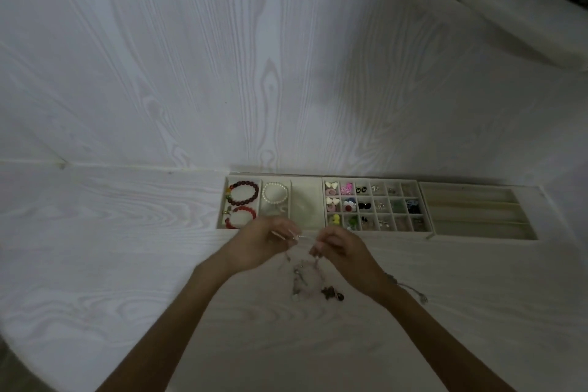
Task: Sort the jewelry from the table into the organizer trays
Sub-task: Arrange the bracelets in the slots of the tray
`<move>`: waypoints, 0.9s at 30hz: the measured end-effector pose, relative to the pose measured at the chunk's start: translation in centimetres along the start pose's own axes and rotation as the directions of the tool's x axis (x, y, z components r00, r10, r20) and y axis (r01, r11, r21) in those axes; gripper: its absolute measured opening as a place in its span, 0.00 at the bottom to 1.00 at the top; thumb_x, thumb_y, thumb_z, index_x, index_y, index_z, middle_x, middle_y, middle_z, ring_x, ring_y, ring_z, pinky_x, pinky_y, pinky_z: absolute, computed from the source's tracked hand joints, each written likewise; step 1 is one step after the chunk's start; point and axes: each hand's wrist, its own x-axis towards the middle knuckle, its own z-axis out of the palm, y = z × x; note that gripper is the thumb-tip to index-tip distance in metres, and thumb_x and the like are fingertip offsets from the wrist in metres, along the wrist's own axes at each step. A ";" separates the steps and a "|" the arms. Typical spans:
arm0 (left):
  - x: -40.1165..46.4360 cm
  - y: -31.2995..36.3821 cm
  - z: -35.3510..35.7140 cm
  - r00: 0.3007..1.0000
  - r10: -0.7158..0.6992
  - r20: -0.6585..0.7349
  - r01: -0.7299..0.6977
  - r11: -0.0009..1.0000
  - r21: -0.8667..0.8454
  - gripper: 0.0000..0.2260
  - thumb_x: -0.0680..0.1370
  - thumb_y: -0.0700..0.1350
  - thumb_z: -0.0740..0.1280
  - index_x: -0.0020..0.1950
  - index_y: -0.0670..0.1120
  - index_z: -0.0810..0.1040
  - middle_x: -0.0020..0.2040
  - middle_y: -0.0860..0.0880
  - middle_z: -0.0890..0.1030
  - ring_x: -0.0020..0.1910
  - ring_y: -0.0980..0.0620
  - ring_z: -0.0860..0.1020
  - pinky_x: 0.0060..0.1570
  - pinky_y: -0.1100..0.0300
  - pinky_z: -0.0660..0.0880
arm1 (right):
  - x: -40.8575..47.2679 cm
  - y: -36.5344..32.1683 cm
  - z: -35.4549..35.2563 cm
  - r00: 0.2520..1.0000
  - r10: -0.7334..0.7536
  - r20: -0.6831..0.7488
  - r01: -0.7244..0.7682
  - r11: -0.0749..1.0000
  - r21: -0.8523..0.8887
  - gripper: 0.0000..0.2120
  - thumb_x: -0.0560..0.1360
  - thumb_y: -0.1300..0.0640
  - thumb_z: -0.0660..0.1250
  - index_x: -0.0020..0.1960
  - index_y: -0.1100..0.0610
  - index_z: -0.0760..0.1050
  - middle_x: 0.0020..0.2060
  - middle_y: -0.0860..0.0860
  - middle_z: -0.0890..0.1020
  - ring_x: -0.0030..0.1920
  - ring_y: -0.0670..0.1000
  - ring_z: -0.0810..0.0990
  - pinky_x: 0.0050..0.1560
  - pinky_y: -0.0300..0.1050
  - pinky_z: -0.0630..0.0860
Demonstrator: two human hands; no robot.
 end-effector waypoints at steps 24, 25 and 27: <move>12.7 -4.0 -1.1 0.980 0.049 -0.195 0.033 0.918 0.396 0.11 0.78 0.38 0.63 0.54 0.47 0.84 0.55 0.51 0.83 0.54 0.53 0.79 0.53 0.64 0.72 | 13.7 4.4 -2.2 0.957 -0.213 -0.198 0.048 0.788 -0.614 0.04 0.76 0.62 0.63 0.47 0.60 0.77 0.40 0.54 0.81 0.41 0.53 0.78 0.43 0.50 0.75; 12.9 -4.2 -1.2 0.981 0.079 -0.177 0.009 0.894 0.448 0.11 0.77 0.39 0.63 0.54 0.47 0.83 0.55 0.50 0.83 0.55 0.52 0.79 0.55 0.62 0.72 | 14.0 4.5 -2.1 0.943 -0.256 -0.212 0.060 0.760 -0.647 0.03 0.74 0.63 0.65 0.45 0.60 0.78 0.40 0.54 0.80 0.41 0.54 0.78 0.42 0.49 0.75; 13.1 -4.6 -1.4 0.977 0.167 -0.134 -0.058 0.809 0.585 0.11 0.73 0.38 0.68 0.52 0.49 0.84 0.53 0.50 0.84 0.54 0.50 0.79 0.56 0.60 0.72 | 14.5 4.5 -2.0 0.910 -0.334 -0.245 0.066 0.701 -0.710 0.02 0.70 0.64 0.68 0.40 0.59 0.78 0.38 0.54 0.79 0.39 0.54 0.77 0.38 0.47 0.72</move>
